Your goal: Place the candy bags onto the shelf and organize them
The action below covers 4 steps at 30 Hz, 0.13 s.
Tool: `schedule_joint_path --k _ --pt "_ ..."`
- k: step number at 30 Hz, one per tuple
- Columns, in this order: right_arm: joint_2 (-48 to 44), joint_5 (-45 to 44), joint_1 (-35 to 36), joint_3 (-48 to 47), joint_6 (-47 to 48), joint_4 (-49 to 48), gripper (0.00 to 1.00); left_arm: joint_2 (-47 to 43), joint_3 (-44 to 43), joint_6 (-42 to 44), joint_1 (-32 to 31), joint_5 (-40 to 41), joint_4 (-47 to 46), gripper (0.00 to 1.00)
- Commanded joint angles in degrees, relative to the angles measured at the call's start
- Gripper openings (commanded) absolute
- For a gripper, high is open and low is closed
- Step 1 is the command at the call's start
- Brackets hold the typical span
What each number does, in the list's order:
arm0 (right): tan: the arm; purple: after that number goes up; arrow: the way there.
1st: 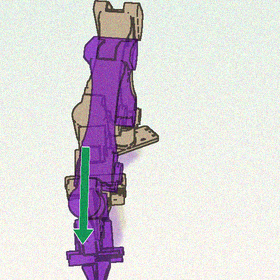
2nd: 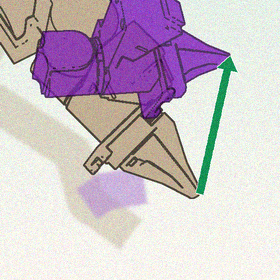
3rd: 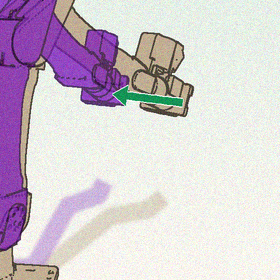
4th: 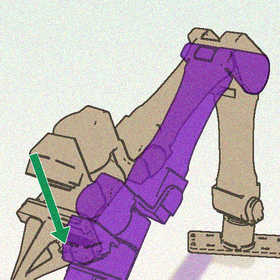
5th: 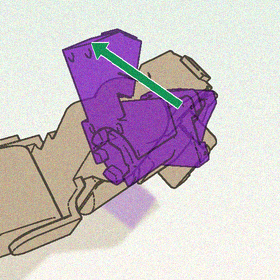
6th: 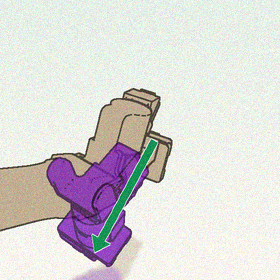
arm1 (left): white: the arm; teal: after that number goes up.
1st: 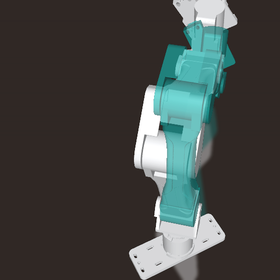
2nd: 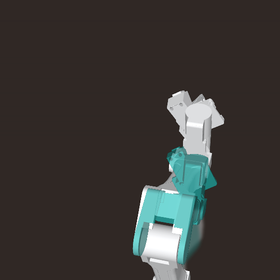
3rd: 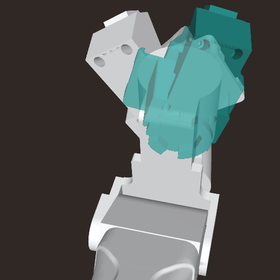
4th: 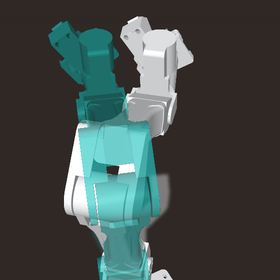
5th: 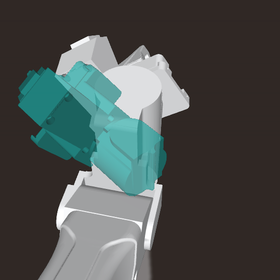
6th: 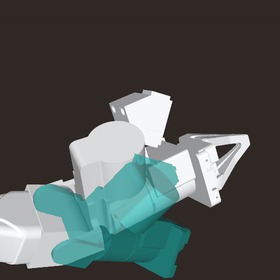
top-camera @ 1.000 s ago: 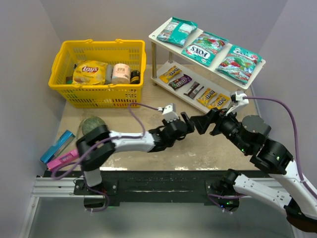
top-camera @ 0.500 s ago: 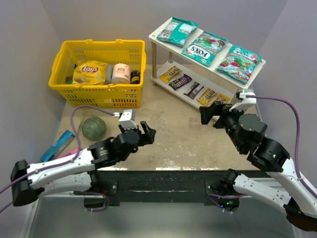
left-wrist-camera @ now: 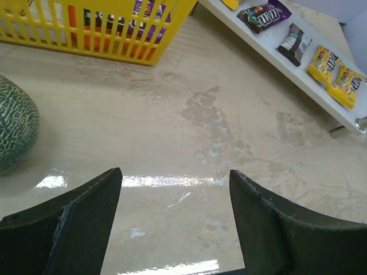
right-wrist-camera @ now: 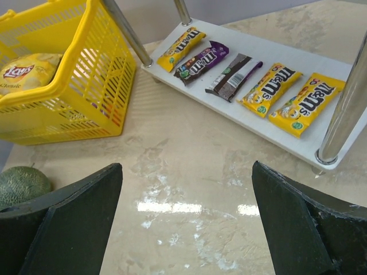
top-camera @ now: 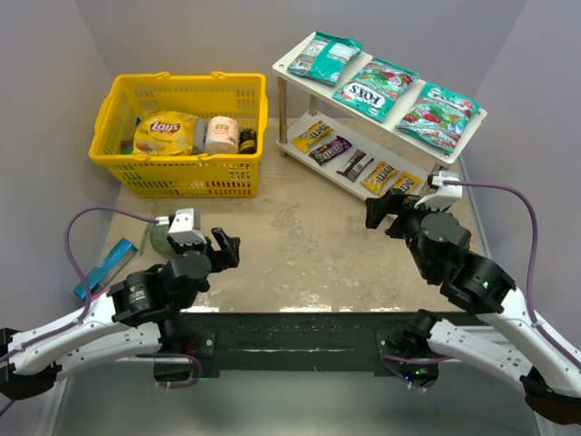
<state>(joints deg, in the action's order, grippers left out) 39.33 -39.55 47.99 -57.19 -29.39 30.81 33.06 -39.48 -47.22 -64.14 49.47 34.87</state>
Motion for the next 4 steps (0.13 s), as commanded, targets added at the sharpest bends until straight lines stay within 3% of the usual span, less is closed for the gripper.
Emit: schedule_joint_path --k 1,4 --pt "0.7 -2.1 0.1 -0.7 -1.9 -1.9 0.99 -1.1 -2.4 0.7 0.2 4.5 2.3 0.79" --pt "0.6 -2.2 0.1 -0.7 -2.0 -2.0 0.99 -1.7 -2.8 0.0 0.2 4.8 3.1 0.81"
